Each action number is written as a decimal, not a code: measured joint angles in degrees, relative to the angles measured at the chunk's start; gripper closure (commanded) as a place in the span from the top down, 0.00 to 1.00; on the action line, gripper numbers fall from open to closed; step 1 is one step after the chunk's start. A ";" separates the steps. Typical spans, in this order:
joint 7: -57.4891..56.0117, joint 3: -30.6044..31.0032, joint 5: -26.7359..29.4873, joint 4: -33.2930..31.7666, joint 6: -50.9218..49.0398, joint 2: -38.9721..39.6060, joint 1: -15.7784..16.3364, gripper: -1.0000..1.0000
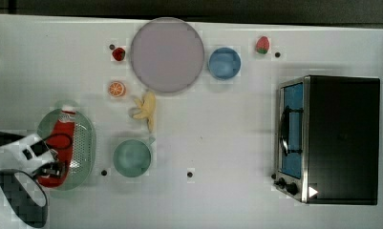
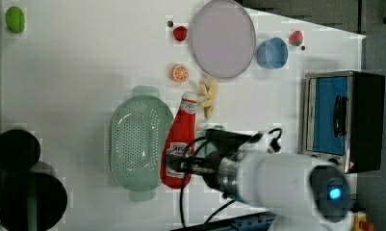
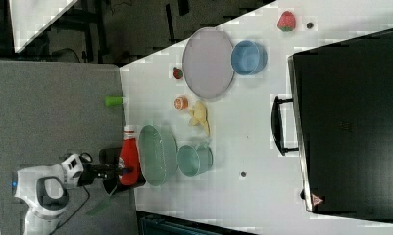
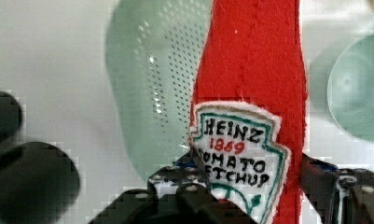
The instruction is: Pick ketchup from strainer and place it on the table
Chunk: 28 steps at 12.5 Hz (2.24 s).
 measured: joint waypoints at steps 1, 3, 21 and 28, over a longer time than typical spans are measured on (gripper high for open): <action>-2.01 -0.20 1.10 2.01 -2.80 -0.49 -0.79 0.61; -6.25 -2.41 1.12 5.82 -8.25 -0.90 -1.70 0.61; -27.05 -35.97 1.51 4.59 -11.05 -0.81 -11.59 0.61; -27.27 -36.77 -0.82 -7.39 4.67 3.55 -11.79 0.61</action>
